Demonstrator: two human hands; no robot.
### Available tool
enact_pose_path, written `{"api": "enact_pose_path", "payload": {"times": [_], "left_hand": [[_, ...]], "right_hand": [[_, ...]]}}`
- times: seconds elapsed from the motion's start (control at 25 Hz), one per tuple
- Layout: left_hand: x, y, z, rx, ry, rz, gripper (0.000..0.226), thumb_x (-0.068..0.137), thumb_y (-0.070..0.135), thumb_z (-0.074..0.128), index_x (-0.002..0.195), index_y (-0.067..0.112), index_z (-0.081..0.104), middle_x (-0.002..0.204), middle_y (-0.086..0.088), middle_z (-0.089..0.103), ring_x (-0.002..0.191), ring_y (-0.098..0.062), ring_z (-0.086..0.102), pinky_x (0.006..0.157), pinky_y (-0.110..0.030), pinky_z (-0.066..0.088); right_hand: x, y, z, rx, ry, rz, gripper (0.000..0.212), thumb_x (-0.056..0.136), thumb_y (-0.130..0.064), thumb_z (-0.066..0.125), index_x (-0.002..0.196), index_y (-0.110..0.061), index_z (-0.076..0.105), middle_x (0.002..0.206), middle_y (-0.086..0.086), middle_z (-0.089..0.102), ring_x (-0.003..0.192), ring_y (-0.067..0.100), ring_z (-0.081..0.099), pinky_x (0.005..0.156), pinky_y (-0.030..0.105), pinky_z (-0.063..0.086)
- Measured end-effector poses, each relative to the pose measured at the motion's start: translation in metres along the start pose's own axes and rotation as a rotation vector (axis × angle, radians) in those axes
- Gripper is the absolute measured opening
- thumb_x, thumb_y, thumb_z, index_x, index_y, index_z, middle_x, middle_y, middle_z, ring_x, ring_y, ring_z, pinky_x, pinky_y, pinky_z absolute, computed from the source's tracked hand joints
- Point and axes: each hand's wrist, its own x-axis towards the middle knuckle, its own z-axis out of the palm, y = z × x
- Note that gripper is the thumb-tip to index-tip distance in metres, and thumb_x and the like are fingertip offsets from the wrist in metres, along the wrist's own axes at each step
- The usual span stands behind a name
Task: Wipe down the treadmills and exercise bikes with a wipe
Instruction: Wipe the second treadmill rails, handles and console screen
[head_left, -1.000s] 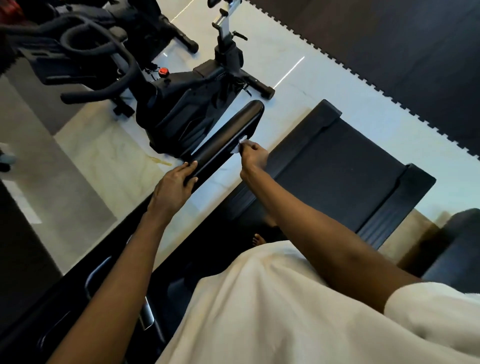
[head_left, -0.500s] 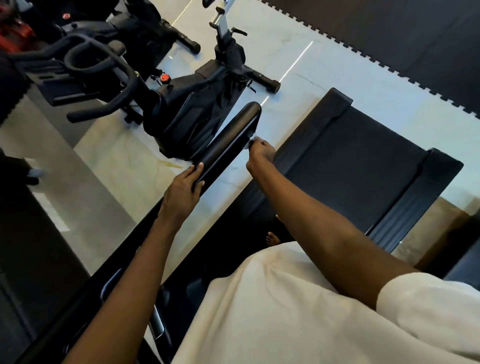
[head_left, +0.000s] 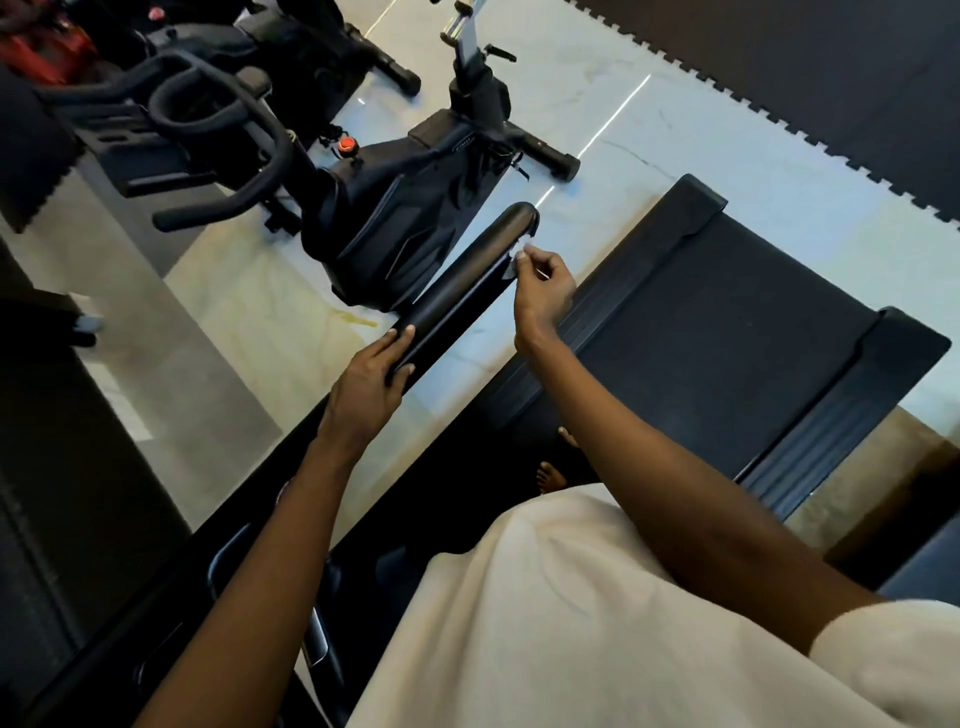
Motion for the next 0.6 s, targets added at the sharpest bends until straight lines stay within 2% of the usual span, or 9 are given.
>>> {"api": "enact_pose_path", "payload": {"times": [0.08,0.2,0.36,0.52,0.6], "left_hand": [[-0.009,-0.005,-0.002,-0.005,-0.009,-0.014,0.052,0.100,0.018,0.061,0.149,0.022,0.048,0.146,-0.011,0.053,0.134,-0.027,0.049,0.104,-0.039,0.045],[-0.028,-0.015,-0.006,0.001,-0.008,-0.056,0.051,0.100,0.019,0.060,0.150,0.023,0.047,0.147,-0.010,0.052,0.134,-0.027,0.049,0.103,-0.040,0.046],[-0.055,-0.030,-0.011,-0.017,0.028,-0.122,0.050,0.100,0.020,0.060,0.148,0.024,0.049,0.147,-0.009,0.053,0.133,-0.026,0.049,0.102,-0.039,0.047],[-0.069,-0.036,-0.010,-0.040,0.064,-0.156,0.048,0.100,0.019,0.060,0.147,0.025,0.051,0.146,-0.008,0.054,0.135,-0.024,0.049,0.105,-0.039,0.045],[-0.073,-0.037,-0.009,-0.029,0.083,-0.162,0.048,0.100,0.016,0.060,0.146,0.024,0.052,0.146,-0.008,0.054,0.134,-0.024,0.049,0.105,-0.038,0.045]], "right_hand": [[-0.010,0.006,-0.001,-0.080,-0.059,-0.108,0.002,0.092,-0.021,0.069,0.093,-0.021,0.071,0.100,-0.004,0.068,0.089,0.004,0.064,0.079,0.014,0.052],[-0.008,0.006,0.001,-0.090,-0.069,-0.104,0.008,0.092,-0.023,0.069,0.095,-0.015,0.069,0.100,-0.001,0.069,0.088,0.004,0.063,0.076,0.015,0.052],[-0.015,0.010,0.010,0.008,-0.036,0.132,0.005,0.097,-0.015,0.062,0.101,-0.011,0.064,0.096,-0.004,0.065,0.084,0.004,0.059,0.069,0.009,0.047],[-0.027,0.026,0.016,-0.055,-0.022,0.314,0.005,0.094,-0.011,0.063,0.091,-0.014,0.065,0.097,0.002,0.068,0.080,0.013,0.058,0.078,0.023,0.048],[-0.021,0.026,0.019,-0.038,0.006,0.375,0.007,0.091,-0.008,0.063,0.087,-0.013,0.064,0.092,0.004,0.067,0.076,0.017,0.056,0.077,0.028,0.050]]}}
